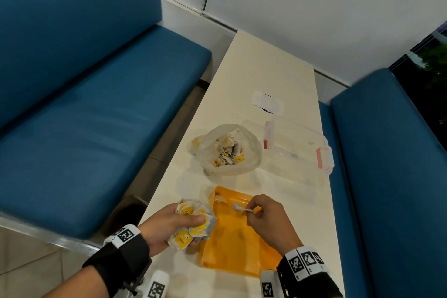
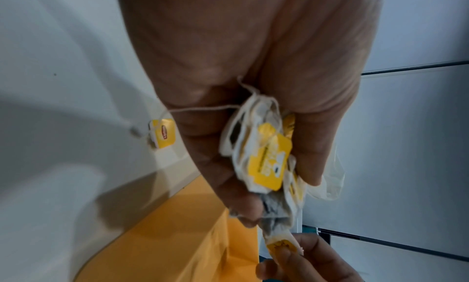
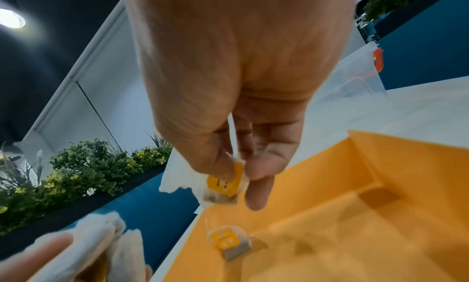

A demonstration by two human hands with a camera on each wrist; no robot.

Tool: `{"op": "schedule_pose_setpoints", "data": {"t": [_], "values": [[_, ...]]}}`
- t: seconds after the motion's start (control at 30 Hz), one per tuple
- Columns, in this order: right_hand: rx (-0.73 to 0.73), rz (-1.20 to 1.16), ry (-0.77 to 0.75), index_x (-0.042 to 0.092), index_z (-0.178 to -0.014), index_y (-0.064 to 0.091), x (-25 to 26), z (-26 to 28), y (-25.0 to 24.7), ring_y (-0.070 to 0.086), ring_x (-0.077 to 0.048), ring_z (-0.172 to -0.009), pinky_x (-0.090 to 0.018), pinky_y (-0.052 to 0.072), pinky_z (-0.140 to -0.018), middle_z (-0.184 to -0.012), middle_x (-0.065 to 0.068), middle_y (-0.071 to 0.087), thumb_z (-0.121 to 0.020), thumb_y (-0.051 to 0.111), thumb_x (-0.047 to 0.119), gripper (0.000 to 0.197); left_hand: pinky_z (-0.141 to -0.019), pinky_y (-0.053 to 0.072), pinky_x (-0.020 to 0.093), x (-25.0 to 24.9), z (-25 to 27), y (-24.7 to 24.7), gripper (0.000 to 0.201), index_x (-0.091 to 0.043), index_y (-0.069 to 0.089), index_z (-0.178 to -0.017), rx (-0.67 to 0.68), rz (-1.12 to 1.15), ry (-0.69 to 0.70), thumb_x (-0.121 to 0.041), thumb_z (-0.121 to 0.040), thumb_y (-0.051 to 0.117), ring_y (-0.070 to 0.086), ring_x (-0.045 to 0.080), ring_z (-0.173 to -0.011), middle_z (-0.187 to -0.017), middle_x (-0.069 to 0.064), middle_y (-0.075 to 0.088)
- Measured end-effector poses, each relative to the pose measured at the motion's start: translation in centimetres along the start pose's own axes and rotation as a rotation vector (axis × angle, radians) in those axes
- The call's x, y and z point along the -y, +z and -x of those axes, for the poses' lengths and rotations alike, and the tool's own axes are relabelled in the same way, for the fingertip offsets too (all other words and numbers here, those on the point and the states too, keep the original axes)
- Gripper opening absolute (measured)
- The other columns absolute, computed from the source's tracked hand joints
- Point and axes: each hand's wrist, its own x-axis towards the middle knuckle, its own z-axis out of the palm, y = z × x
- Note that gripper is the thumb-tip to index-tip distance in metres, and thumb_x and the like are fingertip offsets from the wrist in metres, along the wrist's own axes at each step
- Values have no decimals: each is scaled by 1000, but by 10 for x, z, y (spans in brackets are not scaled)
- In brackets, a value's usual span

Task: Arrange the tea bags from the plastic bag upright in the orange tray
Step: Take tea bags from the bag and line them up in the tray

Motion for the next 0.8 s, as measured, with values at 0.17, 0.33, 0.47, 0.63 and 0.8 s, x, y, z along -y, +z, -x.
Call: {"op": "schedule_pose_setpoints", "data": {"t": [0.17, 0.33, 0.47, 0.63, 0.8], "values": [[21, 1, -9, 22, -77, 62, 4, -1, 17, 54, -1, -63, -14, 40, -55, -63, 7, 55, -83, 66, 9, 14, -65, 54, 36, 3, 0, 4, 48, 9, 61, -119, 4, -13, 7, -16, -82, 80, 65, 30, -73, -97, 28, 65], [72, 13, -13, 37, -73, 61, 4, -3, 31, 56, 1, -70, -11, 43, -62, -79, 10, 62, -81, 69, 12, 28, -67, 53, 37, 7, -1, 5, 50, 9, 60, -120, 9, -16, 8, -17, -83, 81, 63, 32, -76, -99, 30, 64], [173, 46, 38, 33, -72, 62, 2, -9, 42, 64, -4, -75, -17, 50, -66, -84, 10, 66, -79, 65, 15, 20, -71, 54, 38, 8, -1, 7, 47, 5, 63, -118, 2, -13, 0, -18, -81, 83, 65, 33, -81, -102, 28, 66], [206, 47, 68, 33, -75, 60, 6, -23, 54, 57, -1, -72, -10, 43, -60, -77, 15, 62, -80, 61, 7, 27, -71, 55, 38, 11, -3, 11, 44, 3, 65, -118, -4, -28, -12, -17, -82, 82, 67, 33, -82, -103, 29, 67], [120, -31, 129, 33, -70, 63, 6, -34, 62, 59, 1, -71, -9, 45, -64, -73, 14, 64, -80, 63, 1, 34, -71, 56, 38, 13, -3, 11, 49, 4, 65, -119, -13, -37, -24, -18, -81, 84, 67, 35, -84, -106, 30, 67]]}}
